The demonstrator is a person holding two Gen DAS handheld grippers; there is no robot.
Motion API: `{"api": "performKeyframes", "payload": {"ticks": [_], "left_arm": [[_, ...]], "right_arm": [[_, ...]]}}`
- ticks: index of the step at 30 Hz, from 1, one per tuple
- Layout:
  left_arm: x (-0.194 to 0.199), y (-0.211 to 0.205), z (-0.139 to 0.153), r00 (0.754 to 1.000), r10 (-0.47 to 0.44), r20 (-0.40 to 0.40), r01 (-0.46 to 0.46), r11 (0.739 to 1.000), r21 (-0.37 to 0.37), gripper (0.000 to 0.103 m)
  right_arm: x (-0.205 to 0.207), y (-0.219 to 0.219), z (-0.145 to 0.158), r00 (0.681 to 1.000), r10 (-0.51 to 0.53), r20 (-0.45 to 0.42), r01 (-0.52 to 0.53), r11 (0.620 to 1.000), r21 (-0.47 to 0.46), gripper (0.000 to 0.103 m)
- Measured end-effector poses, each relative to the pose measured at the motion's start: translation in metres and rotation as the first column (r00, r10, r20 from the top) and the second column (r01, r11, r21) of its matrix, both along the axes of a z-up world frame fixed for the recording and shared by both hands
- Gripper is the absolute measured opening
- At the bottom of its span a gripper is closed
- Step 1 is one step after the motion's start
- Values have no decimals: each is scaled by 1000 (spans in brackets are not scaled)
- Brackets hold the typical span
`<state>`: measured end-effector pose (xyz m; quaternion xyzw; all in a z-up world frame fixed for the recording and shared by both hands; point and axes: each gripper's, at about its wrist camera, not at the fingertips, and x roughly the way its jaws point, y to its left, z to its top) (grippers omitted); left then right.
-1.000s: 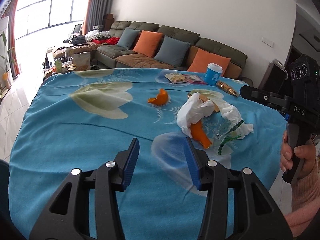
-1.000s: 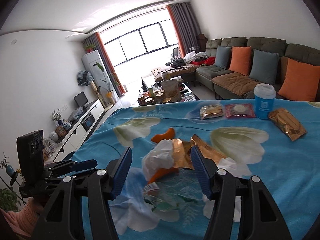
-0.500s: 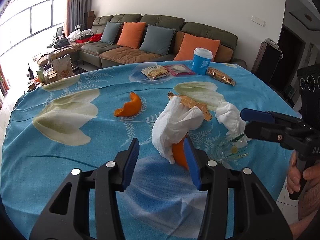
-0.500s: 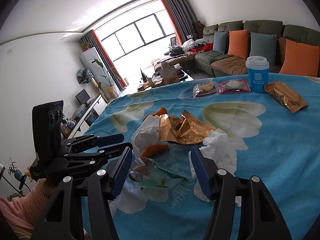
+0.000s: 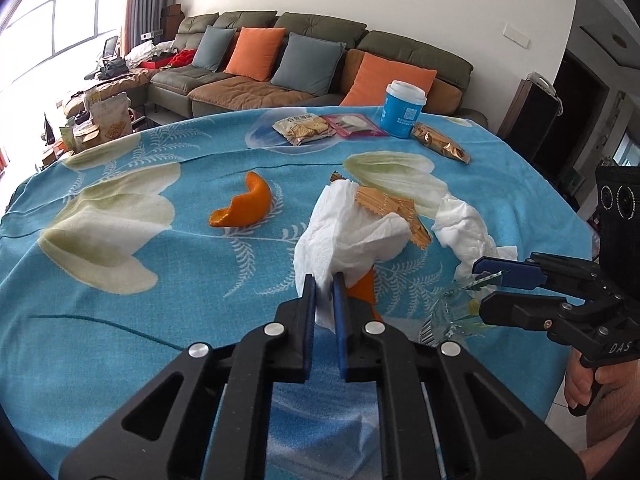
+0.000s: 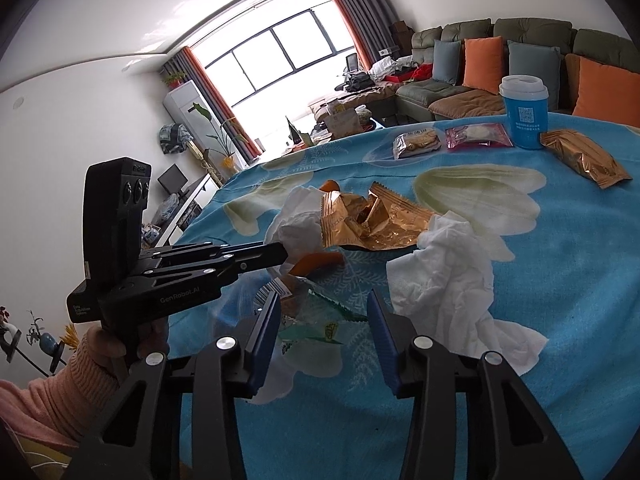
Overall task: Collect trash
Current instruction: 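Grasp the white tissue with left tool while right grasps the clear plastic wrapper, then carry the tissue and plastic wrapper over the teal bin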
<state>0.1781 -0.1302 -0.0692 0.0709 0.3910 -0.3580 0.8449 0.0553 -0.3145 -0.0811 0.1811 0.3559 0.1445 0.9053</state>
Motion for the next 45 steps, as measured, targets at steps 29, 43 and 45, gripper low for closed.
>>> {"api": "performKeyframes", "payload": {"ticks": [29,43,45], "left_arm": [[-75,120,22,993,113,45,-110,992,-65,8],[-107,174,10,982,188,11,-187,979,-78,8],[-110,183,12,977,212,10,-210,973,-91,8]], "right_arm": [[7,33,23,992,101,76,-104,993,47,8],[38,70,11,988,148,45,-150,987,54,8],[37,75,12,985,165,46,-168,985,49,8]]}}
